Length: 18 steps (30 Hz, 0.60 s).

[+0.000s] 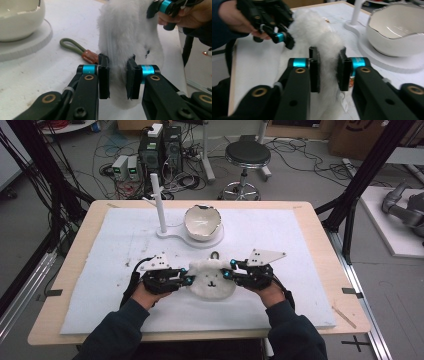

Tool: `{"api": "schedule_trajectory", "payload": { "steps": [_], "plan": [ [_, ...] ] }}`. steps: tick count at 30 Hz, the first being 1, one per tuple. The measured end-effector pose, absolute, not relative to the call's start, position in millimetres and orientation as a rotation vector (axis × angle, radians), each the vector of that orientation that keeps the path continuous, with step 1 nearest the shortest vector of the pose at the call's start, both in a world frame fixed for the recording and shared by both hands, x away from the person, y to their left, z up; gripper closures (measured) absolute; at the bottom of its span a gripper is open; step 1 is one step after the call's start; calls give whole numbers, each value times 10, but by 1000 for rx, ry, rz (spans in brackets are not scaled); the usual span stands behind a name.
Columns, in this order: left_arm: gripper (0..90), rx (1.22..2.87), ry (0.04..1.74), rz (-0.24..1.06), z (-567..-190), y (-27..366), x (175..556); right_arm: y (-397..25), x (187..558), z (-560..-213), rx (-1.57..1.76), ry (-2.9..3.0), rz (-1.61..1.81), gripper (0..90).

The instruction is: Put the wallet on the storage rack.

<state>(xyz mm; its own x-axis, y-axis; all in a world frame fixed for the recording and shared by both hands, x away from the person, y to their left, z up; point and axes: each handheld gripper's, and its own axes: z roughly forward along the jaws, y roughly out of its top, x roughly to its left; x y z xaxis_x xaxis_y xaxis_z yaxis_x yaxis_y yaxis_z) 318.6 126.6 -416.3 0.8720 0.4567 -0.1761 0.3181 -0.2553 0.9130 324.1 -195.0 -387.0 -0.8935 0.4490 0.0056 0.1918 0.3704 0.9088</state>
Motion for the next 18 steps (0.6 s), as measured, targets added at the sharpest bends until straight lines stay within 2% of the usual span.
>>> {"api": "schedule_trajectory", "payload": {
  "steps": [1,4,7,14,18],
  "plan": [
    [763,1856,578,157,-4153,1276,3187,-1950,3241,-3870,571,2389,1535,717],
    [776,1810,603,196,-4121,1327,3188,-1979,3266,-3891,667,2335,1508,507],
    [780,1732,623,226,-4085,1408,3192,-2047,3303,-3929,751,2312,1522,412],
    [780,1587,621,265,-4009,1536,3174,-1964,3360,-4045,848,2393,1561,329],
    [780,1547,598,256,-4005,1530,3160,-1913,3377,-4095,885,2432,1601,322]
  ]
}}
